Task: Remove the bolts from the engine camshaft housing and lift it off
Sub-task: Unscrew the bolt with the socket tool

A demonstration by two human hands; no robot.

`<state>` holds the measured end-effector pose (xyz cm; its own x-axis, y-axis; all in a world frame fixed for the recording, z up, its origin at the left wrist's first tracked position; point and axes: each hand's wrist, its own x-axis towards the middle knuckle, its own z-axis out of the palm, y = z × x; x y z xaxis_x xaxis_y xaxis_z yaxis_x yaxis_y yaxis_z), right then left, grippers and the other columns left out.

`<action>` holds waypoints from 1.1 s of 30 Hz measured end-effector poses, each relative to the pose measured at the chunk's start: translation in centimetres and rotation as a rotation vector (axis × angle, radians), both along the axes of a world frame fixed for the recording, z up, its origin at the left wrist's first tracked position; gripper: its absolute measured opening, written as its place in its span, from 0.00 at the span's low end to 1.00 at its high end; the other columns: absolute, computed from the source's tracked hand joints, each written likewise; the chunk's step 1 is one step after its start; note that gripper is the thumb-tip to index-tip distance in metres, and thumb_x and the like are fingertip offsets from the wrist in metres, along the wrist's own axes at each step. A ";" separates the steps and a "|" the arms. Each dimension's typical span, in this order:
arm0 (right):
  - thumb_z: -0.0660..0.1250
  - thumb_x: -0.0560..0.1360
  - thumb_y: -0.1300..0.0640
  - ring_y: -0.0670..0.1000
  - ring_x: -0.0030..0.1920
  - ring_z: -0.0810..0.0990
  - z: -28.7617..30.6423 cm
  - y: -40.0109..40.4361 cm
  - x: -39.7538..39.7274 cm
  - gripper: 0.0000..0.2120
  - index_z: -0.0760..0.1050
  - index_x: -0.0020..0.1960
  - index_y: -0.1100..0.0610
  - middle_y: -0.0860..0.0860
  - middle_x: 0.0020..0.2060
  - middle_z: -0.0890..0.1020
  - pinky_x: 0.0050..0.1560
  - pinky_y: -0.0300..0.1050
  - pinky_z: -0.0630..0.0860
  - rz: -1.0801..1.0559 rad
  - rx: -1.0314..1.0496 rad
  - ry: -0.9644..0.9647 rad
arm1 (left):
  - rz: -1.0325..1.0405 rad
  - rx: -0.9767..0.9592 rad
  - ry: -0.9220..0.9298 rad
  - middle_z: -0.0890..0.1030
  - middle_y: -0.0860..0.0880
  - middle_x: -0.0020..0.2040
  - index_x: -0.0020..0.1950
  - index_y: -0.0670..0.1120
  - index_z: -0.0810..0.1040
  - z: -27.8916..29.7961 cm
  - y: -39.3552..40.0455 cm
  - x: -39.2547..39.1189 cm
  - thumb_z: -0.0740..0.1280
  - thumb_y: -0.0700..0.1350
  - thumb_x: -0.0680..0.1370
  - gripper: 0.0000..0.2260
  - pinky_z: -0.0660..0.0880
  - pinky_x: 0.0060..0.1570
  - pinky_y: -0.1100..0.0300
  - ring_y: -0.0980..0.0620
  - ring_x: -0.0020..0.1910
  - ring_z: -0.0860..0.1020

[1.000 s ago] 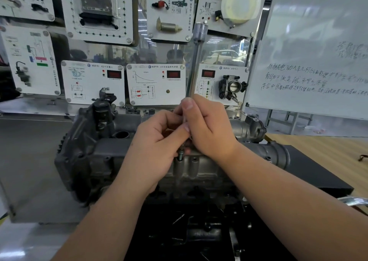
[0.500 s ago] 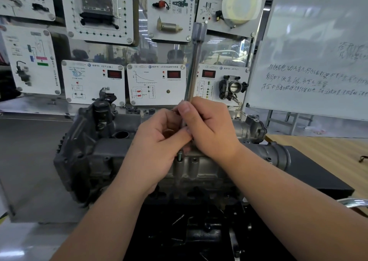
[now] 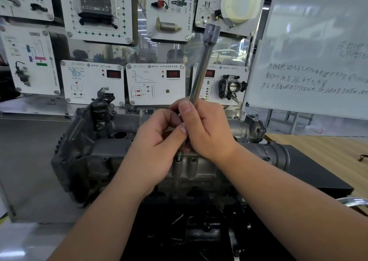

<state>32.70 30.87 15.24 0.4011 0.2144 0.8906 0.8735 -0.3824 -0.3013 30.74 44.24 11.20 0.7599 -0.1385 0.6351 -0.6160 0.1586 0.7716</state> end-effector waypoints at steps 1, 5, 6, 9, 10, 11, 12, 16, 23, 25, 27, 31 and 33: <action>0.54 0.81 0.48 0.53 0.32 0.79 0.0 0.0 -0.1 0.27 0.79 0.44 0.69 0.57 0.30 0.80 0.33 0.52 0.74 0.003 0.007 0.024 | 0.000 -0.010 -0.002 0.85 0.50 0.45 0.50 0.55 0.81 -0.1 -0.1 0.1 0.70 0.58 0.74 0.09 0.82 0.43 0.53 0.52 0.43 0.84; 0.54 0.83 0.52 0.49 0.43 0.83 0.0 0.0 -0.1 0.22 0.80 0.56 0.66 0.57 0.41 0.84 0.44 0.46 0.79 0.040 0.002 0.111 | -0.030 0.084 -0.033 0.86 0.54 0.52 0.59 0.63 0.82 0.0 0.1 0.2 0.64 0.58 0.79 0.11 0.80 0.50 0.59 0.56 0.51 0.84; 0.54 0.83 0.53 0.47 0.46 0.83 0.1 0.0 -0.1 0.20 0.79 0.61 0.64 0.56 0.45 0.85 0.48 0.43 0.79 0.046 -0.012 0.132 | -0.037 0.109 -0.030 0.86 0.54 0.51 0.59 0.63 0.83 0.1 0.2 0.1 0.63 0.59 0.79 0.12 0.79 0.48 0.60 0.58 0.49 0.84; 0.52 0.83 0.54 0.48 0.50 0.83 0.1 0.0 -0.1 0.21 0.77 0.65 0.65 0.55 0.50 0.85 0.53 0.43 0.79 0.077 -0.050 0.132 | -0.078 0.082 -0.001 0.86 0.48 0.52 0.57 0.56 0.85 0.2 0.5 0.0 0.65 0.57 0.79 0.12 0.81 0.53 0.44 0.49 0.53 0.85; 0.52 0.83 0.52 0.48 0.49 0.84 0.1 0.0 -0.1 0.22 0.77 0.64 0.65 0.55 0.49 0.85 0.52 0.44 0.79 0.080 -0.058 0.118 | -0.070 0.056 0.002 0.86 0.47 0.50 0.55 0.54 0.85 0.2 0.4 0.0 0.67 0.56 0.78 0.11 0.82 0.52 0.43 0.48 0.51 0.85; 0.53 0.82 0.49 0.48 0.46 0.84 0.2 0.0 -0.1 0.23 0.76 0.64 0.64 0.55 0.47 0.85 0.49 0.44 0.80 0.077 -0.060 0.098 | -0.043 0.022 0.007 0.86 0.47 0.46 0.51 0.52 0.85 0.2 0.3 0.0 0.69 0.56 0.76 0.10 0.82 0.49 0.45 0.48 0.47 0.85; 0.54 0.81 0.48 0.48 0.42 0.83 0.1 0.0 -0.2 0.22 0.76 0.62 0.62 0.55 0.43 0.85 0.44 0.44 0.79 0.069 -0.053 0.072 | 0.001 -0.009 0.012 0.85 0.46 0.43 0.48 0.50 0.84 0.2 0.2 0.0 0.72 0.56 0.74 0.11 0.81 0.44 0.46 0.49 0.42 0.84; 0.60 0.80 0.48 0.40 0.29 0.77 0.1 -0.1 -0.5 0.06 0.70 0.47 0.50 0.43 0.30 0.77 0.31 0.34 0.72 0.025 -0.016 0.017 | 0.071 -0.064 0.007 0.83 0.41 0.38 0.43 0.48 0.79 0.2 -0.2 0.1 0.75 0.54 0.70 0.12 0.80 0.39 0.46 0.45 0.36 0.82; 0.54 0.80 0.53 0.51 0.32 0.76 -0.1 0.0 -0.4 0.19 0.75 0.45 0.67 0.54 0.31 0.78 0.33 0.51 0.72 0.007 0.002 -0.025 | -0.174 0.023 0.071 0.86 0.43 0.54 0.58 0.52 0.85 0.2 1.0 0.1 0.62 0.49 0.82 0.12 0.82 0.56 0.49 0.45 0.56 0.84; 0.54 0.80 0.54 0.50 0.34 0.77 -0.1 0.1 -0.5 0.19 0.77 0.48 0.68 0.50 0.32 0.78 0.35 0.50 0.74 0.038 -0.005 -0.006 | -0.150 0.017 0.055 0.85 0.39 0.54 0.59 0.52 0.85 0.4 1.1 0.0 0.63 0.49 0.83 0.12 0.80 0.58 0.38 0.36 0.56 0.83; 0.55 0.80 0.53 0.47 0.36 0.79 0.0 0.1 -0.5 0.20 0.77 0.49 0.67 0.50 0.34 0.80 0.37 0.46 0.76 0.049 0.002 0.007 | -0.080 0.008 0.028 0.83 0.35 0.51 0.57 0.52 0.85 0.4 0.8 -0.1 0.68 0.53 0.80 0.10 0.75 0.59 0.28 0.27 0.54 0.79; 0.57 0.80 0.48 0.45 0.33 0.79 0.0 -0.1 -0.4 0.20 0.78 0.47 0.64 0.51 0.32 0.81 0.34 0.44 0.76 -0.001 0.027 -0.005 | 0.062 -0.036 -0.012 0.84 0.46 0.41 0.45 0.52 0.83 0.2 0.1 0.0 0.74 0.56 0.72 0.09 0.80 0.46 0.41 0.45 0.40 0.82; 0.56 0.80 0.48 0.49 0.31 0.78 0.0 -0.1 -0.4 0.22 0.76 0.44 0.67 0.52 0.30 0.79 0.32 0.49 0.74 -0.014 0.043 0.021 | 0.008 -0.018 -0.003 0.85 0.48 0.43 0.48 0.53 0.84 0.1 0.2 0.1 0.72 0.55 0.72 0.09 0.79 0.46 0.49 0.48 0.42 0.83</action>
<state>32.29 30.78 15.26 0.4223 0.1706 0.8903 0.8614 -0.3814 -0.3355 30.88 44.47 11.30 0.7592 -0.1209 0.6395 -0.6195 0.1669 0.7671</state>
